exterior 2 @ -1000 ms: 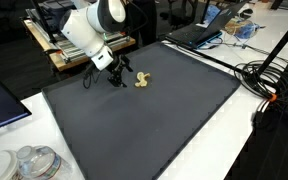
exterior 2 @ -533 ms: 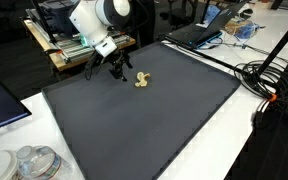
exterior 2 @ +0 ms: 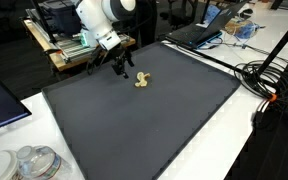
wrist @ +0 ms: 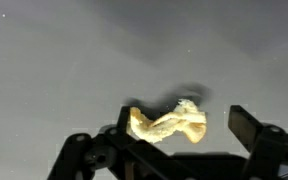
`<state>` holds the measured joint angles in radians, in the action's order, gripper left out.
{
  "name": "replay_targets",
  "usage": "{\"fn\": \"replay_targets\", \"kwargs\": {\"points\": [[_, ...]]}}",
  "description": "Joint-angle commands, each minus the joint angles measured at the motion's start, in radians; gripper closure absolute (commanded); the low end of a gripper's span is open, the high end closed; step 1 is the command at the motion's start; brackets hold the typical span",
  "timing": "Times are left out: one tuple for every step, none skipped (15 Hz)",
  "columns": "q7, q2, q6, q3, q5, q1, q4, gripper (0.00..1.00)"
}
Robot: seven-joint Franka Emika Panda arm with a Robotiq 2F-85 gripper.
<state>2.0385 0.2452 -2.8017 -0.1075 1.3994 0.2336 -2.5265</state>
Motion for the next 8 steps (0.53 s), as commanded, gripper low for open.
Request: {"fn": "replay_targets", "kwargs": {"points": [[0.000, 0.001, 0.000, 0.000, 0.000, 0.000, 0.000, 0.00], [0.000, -0.002, -0.016, -0.005, -0.007, -0.010, 0.002, 0.00], [0.023, -0.007, -0.037, -0.011, -0.013, -0.021, 0.007, 0.00], [0.018, -0.008, -0.040, -0.014, -0.032, -0.028, 0.007, 0.00], [0.016, -0.009, -0.059, -0.017, -0.062, -0.042, 0.007, 0.00], [0.022, -0.012, -0.063, -0.021, -0.081, -0.051, 0.008, 0.00], [0.022, -0.012, -0.089, -0.025, -0.104, -0.067, 0.009, 0.00], [0.014, -0.014, -0.090, -0.025, -0.136, -0.077, 0.009, 0.00]]}}
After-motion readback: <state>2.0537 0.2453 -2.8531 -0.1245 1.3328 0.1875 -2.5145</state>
